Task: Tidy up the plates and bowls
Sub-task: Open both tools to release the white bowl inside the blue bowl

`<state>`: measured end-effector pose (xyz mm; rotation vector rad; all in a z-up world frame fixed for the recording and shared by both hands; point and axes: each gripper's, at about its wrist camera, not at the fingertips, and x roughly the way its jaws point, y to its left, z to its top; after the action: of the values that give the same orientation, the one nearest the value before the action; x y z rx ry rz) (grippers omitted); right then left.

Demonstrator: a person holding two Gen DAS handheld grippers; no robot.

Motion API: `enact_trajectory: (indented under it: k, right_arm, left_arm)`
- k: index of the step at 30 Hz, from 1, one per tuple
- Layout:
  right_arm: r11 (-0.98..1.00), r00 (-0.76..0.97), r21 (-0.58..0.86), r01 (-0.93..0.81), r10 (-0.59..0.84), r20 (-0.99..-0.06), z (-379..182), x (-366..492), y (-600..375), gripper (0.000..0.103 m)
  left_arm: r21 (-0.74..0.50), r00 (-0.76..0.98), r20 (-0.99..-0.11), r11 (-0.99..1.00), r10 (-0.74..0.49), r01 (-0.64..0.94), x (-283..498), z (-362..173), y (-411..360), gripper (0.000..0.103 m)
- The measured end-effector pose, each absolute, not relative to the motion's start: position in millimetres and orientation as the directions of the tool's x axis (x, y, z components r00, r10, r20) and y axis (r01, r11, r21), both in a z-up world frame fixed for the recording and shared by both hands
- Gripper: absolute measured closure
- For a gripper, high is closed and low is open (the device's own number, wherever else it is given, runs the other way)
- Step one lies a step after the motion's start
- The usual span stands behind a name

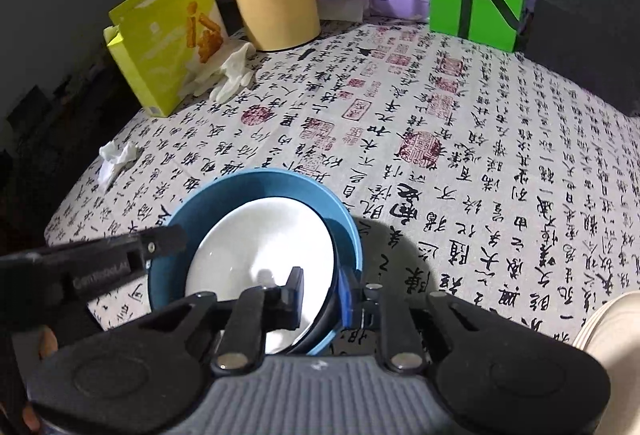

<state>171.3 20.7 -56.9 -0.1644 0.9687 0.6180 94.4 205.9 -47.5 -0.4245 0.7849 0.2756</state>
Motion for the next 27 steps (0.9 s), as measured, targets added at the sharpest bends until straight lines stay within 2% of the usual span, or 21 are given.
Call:
enact_trajectory:
  k: [5,16,17,18,19,21,22,25,27]
  right_arm:
    - [0.820,0.439,0.117,-0.561,0.414,-0.798,-60,168,19,0.096]
    - [0.825,0.472,0.082,-0.559,0.398,-0.787,-75,170,32,0.097]
    - [0.827,0.479,0.083,-0.557,0.401,-0.781,-76,170,32,0.097]
    - [0.828,0.483,0.091,-0.553,0.408,-0.775,-76,170,31,0.092]
    - [0.826,0.478,0.110,-0.553,0.423,-0.770,-76,171,29,0.090]
    - [0.819,0.467,0.160,-0.551,0.462,-0.754,-74,171,24,0.079]
    - [0.814,0.472,0.188,-0.550,0.488,-0.734,-72,169,20,0.077]
    - [0.788,0.514,0.238,-0.567,0.565,-0.645,-62,157,7,0.078]
    - [0.777,0.549,0.260,-0.573,0.600,-0.583,-56,149,-4,0.068]
  left_arm:
    - [-0.266,0.691,-0.719,0.885,0.081,-0.381,94,-48,205,0.095]
    - [-0.270,0.707,-0.699,0.878,0.103,-0.395,91,-44,211,0.095]
    - [-0.273,0.710,-0.697,0.878,0.101,-0.393,90,-44,211,0.094]
    - [-0.277,0.713,-0.694,0.877,0.099,-0.392,89,-43,211,0.094]
    - [-0.283,0.719,-0.688,0.876,0.097,-0.389,88,-41,211,0.091]
    - [-0.292,0.735,-0.670,0.875,0.101,-0.386,83,-37,210,0.081]
    - [-0.293,0.746,-0.658,0.876,0.107,-0.384,81,-35,208,0.073]
    - [-0.292,0.776,-0.617,0.878,0.129,-0.378,73,-28,204,0.068]
    - [-0.306,0.795,-0.592,0.876,0.132,-0.373,68,-25,202,0.060]
